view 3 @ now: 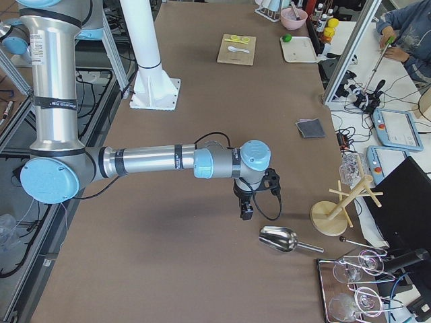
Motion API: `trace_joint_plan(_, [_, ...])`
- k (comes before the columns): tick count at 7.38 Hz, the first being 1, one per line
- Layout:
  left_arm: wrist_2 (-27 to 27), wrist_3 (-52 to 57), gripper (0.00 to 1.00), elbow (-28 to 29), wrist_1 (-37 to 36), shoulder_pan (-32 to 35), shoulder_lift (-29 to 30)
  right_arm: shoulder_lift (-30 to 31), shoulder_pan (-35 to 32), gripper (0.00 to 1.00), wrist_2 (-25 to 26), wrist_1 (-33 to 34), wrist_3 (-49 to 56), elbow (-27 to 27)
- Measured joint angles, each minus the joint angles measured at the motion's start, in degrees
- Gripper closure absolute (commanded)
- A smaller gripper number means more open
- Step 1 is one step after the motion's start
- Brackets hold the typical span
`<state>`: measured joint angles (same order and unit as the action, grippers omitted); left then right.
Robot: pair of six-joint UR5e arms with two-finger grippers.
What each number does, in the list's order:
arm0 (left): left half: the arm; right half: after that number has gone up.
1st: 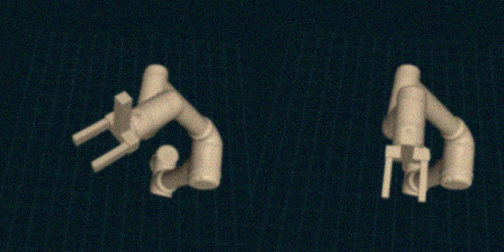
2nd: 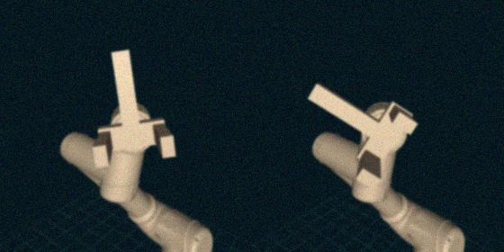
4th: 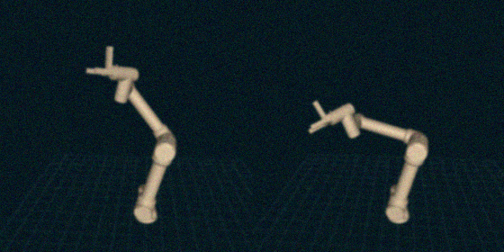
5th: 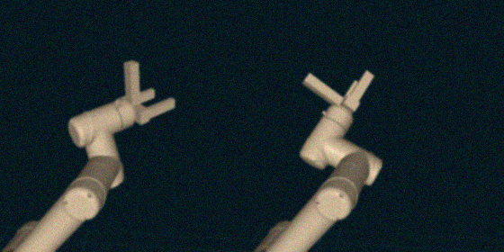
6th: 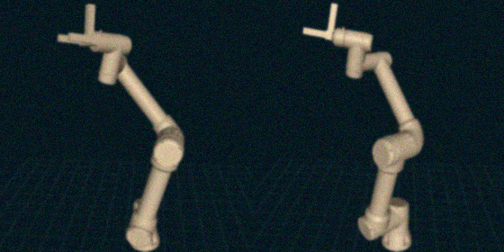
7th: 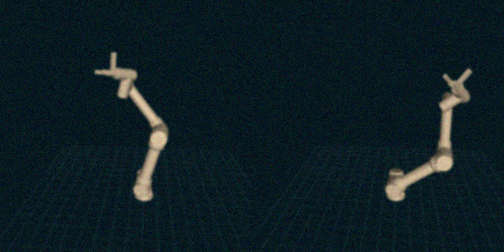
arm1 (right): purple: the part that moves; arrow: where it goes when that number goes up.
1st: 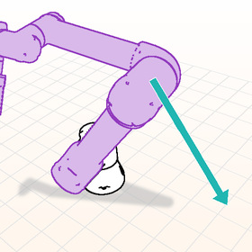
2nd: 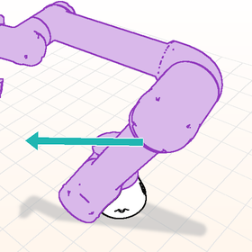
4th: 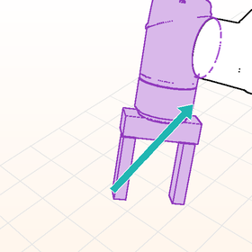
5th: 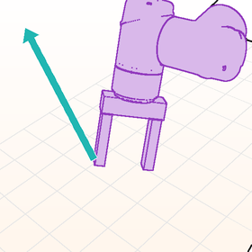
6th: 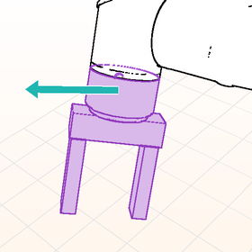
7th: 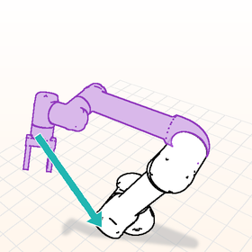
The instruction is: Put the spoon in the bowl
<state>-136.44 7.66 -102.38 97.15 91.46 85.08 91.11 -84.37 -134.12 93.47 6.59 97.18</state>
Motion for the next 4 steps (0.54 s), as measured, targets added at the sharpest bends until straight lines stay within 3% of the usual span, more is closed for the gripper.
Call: trace_joint_plan(4, [0.02, -0.10, 0.02, 0.38, 0.09, -0.10, -0.13, 0.02, 0.00, 0.00, 0.01, 0.01, 0.00, -0.13])
